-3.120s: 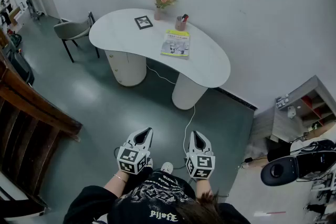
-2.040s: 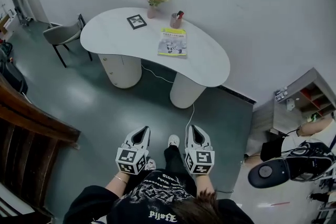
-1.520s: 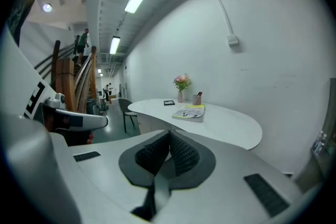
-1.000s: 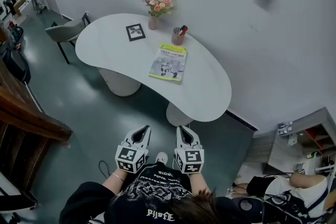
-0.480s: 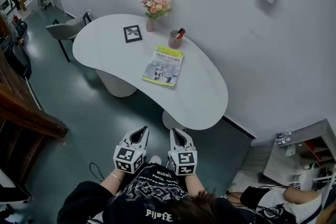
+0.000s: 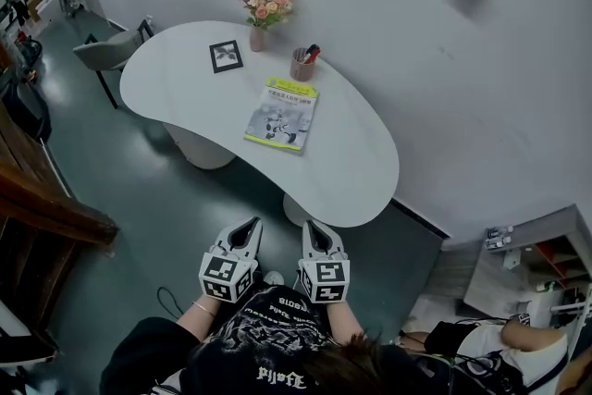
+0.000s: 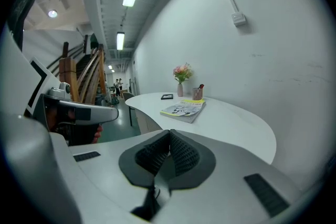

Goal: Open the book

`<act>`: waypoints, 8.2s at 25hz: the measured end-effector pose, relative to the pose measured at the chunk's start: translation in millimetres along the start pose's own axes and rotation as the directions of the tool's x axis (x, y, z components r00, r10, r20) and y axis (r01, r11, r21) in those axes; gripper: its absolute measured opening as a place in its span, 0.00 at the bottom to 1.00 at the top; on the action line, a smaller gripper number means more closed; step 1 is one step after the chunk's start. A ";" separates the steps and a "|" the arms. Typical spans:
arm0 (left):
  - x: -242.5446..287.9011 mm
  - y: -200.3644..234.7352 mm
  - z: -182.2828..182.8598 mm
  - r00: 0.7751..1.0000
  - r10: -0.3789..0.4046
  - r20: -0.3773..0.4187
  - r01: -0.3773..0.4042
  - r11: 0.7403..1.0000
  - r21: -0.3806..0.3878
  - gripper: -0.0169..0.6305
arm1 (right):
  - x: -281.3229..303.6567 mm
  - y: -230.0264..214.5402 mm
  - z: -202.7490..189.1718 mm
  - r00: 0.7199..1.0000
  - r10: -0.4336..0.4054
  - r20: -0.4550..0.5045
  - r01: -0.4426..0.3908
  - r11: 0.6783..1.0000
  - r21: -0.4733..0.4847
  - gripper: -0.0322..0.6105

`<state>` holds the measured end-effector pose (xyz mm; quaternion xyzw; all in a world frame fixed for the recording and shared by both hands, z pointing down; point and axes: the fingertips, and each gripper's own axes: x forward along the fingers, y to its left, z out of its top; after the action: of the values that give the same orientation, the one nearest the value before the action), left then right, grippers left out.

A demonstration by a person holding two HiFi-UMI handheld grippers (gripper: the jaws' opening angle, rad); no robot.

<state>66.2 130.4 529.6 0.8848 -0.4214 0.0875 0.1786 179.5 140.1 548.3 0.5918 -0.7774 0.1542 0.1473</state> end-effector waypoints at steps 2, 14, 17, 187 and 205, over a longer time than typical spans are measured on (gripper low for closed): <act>4.5 6.3 2.0 1.000 -0.002 0.002 0.002 1.000 0.004 0.06 | 6.8 -2.2 0.8 1.000 -0.005 0.002 0.005 1.000 0.023 0.09; 56.3 72.0 37.6 1.000 -0.006 0.017 0.006 1.000 -0.007 0.06 | 73.9 -20.5 27.9 0.998 -0.054 -0.012 0.055 0.995 0.077 0.09; 72.8 93.2 48.6 1.000 -0.012 0.016 0.012 1.000 -0.003 0.06 | 94.1 -25.1 38.9 0.997 -0.073 -0.009 0.074 0.994 0.083 0.09; 110.3 345.3 106.2 0.988 0.151 -0.014 -0.152 0.983 -0.100 0.06 | 350.9 93.4 142.8 0.982 0.049 -0.181 -0.040 0.998 0.057 0.09; 97.3 375.9 100.3 0.977 0.213 -0.026 -0.214 0.969 -0.126 0.06 | 381.6 144.9 149.7 0.965 0.176 -0.194 -0.173 0.984 0.034 0.09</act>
<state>-164.1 -196.6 558.0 0.8204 -0.5178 0.0846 0.2273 -65.1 -219.1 559.7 0.5042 -0.8069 0.2305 0.2040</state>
